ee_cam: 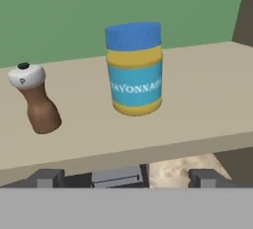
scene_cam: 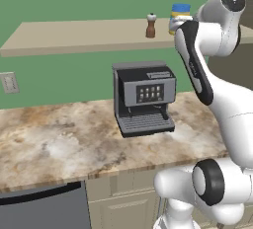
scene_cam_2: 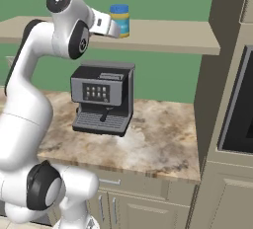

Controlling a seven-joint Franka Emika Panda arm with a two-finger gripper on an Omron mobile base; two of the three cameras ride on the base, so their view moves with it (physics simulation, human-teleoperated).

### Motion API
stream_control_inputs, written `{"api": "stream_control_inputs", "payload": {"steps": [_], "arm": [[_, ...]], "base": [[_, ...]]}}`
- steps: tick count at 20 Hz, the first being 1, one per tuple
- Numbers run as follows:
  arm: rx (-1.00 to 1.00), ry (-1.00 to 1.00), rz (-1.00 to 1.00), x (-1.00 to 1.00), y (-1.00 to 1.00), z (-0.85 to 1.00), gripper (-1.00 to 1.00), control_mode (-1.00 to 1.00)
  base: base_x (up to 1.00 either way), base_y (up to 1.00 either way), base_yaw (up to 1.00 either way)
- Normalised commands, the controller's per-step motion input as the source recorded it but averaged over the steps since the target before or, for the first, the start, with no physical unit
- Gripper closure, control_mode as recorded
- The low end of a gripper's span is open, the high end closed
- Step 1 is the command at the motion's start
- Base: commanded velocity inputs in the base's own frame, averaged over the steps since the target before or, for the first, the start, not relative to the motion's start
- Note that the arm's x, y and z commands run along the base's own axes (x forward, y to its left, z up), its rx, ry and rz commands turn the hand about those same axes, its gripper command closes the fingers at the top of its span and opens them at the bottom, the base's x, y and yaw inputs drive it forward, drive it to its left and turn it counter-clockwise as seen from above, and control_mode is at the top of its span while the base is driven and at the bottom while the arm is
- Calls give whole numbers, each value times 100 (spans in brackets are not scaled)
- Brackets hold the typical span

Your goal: Take 2 condiments from the cabinet and move them on the counter near the stove.Make sure the condiments are lined up with each other, next to each other.

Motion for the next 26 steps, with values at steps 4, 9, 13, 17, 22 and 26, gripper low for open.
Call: {"api": "stream_control_inputs", "payload": {"steps": [4, 9, 13, 17, 22, 26], "arm": [[-6, -1, 0, 11, -8, 7, -100, -100], [-2, 0, 0, 2, -12, 15, -100, -100], [0, -1, 0, 0, -9, 13, -100, -100], [0, -2, 0, 8, -1, 8, -100, -100], [0, -1, 0, 19, 0, 10, -100, -100], [0, 0, 0, 18, 0, 13, -100, -100]], "base": [[0, 0, 0], [0, 0, 0], [0, 0, 0], [0, 0, 0], [0, 0, 0], [0, 0, 0]]}}
